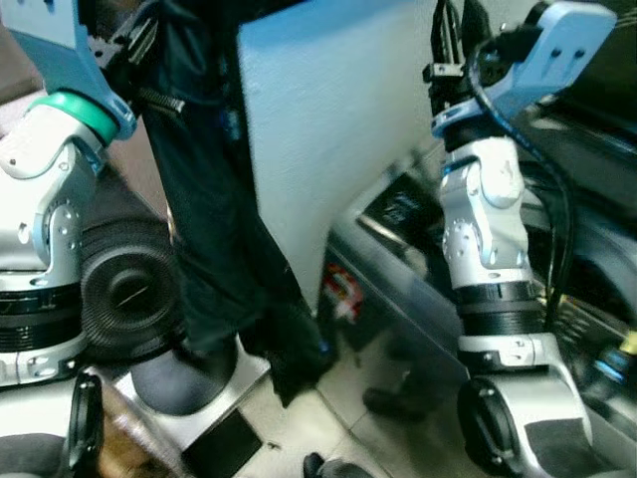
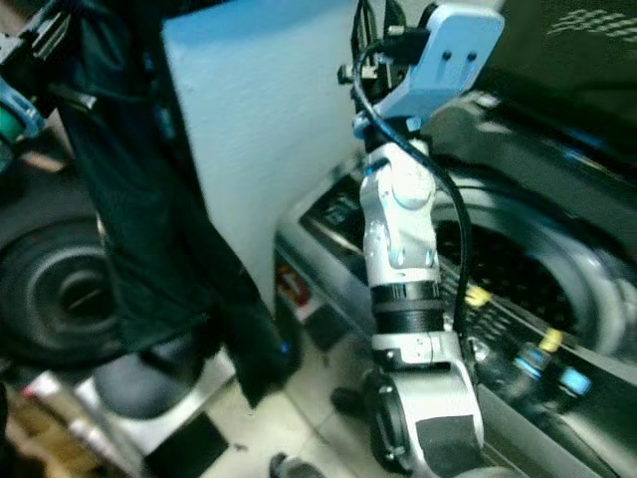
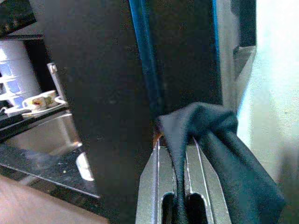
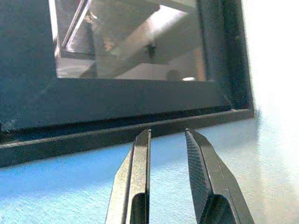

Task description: Clothes washing

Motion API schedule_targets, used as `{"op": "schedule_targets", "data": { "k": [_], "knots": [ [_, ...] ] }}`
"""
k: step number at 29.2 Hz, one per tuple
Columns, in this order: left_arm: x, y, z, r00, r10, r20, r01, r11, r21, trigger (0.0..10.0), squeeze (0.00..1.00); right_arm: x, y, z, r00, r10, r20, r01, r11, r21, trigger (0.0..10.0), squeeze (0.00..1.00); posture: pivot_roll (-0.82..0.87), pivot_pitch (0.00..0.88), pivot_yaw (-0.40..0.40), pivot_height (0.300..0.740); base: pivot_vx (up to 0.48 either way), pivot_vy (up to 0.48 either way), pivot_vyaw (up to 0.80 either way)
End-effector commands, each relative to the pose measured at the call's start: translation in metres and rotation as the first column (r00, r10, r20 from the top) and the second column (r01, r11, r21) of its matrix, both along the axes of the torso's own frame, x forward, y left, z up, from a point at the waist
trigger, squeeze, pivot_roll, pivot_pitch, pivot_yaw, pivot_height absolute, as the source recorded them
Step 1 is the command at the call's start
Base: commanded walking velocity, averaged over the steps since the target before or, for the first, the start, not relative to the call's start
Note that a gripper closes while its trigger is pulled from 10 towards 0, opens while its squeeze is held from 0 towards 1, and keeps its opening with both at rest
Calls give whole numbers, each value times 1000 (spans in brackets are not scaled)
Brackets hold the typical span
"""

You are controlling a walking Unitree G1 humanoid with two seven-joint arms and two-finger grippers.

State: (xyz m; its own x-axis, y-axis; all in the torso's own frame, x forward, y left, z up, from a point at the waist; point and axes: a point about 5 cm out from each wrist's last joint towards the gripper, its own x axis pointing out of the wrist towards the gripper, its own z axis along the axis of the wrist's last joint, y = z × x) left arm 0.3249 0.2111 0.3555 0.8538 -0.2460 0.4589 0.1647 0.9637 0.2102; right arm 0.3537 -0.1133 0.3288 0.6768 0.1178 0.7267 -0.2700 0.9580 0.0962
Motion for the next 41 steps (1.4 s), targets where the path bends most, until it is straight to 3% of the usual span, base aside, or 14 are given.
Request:
{"op": "schedule_targets", "data": {
  "k": [1, 7, 28, 33, 41],
  "knots": [
    [-2, -2, 0, 1000, -14, 9, 14, 1000, 17, 10000, 0, -1, -2, 1, 1000, -8, 6, 8, 1000, -2, 10000, 0, 151, 52, 49, 740, 0, 0, -800],
    [-2, -4, -4, 1000, -18, 0, 18, 999, 32, 10000, 0, -2, -1, 1, 1000, -8, 18, 9, 1000, -10, 10000, 0, 152, 51, 49, 740, 0, 0, -163],
    [-4, -2, -13, 1000, -14, -17, 15, 999, 33, 10000, 0, -1, -1, 2, 1000, 7, 13, -7, 1000, -7, 10000, 0, 149, 37, 43, 740, 0, 0, -777],
    [-4, -2, -14, 1000, -13, -19, 14, 999, 37, 10000, 0, -2, -1, 2, 1000, 0, 22, 0, 1000, -16, 10000, 0, 147, 37, 44, 740, 0, 0, -109],
    [-6, -7, -20, 999, -49, -24, 51, 997, 62, 10000, 0, -5, 10, -5, 994, 109, 29, -104, 985, -136, 10000, 0, 148, 44, 43, 740, 0, 0, 0]
  ]
}}
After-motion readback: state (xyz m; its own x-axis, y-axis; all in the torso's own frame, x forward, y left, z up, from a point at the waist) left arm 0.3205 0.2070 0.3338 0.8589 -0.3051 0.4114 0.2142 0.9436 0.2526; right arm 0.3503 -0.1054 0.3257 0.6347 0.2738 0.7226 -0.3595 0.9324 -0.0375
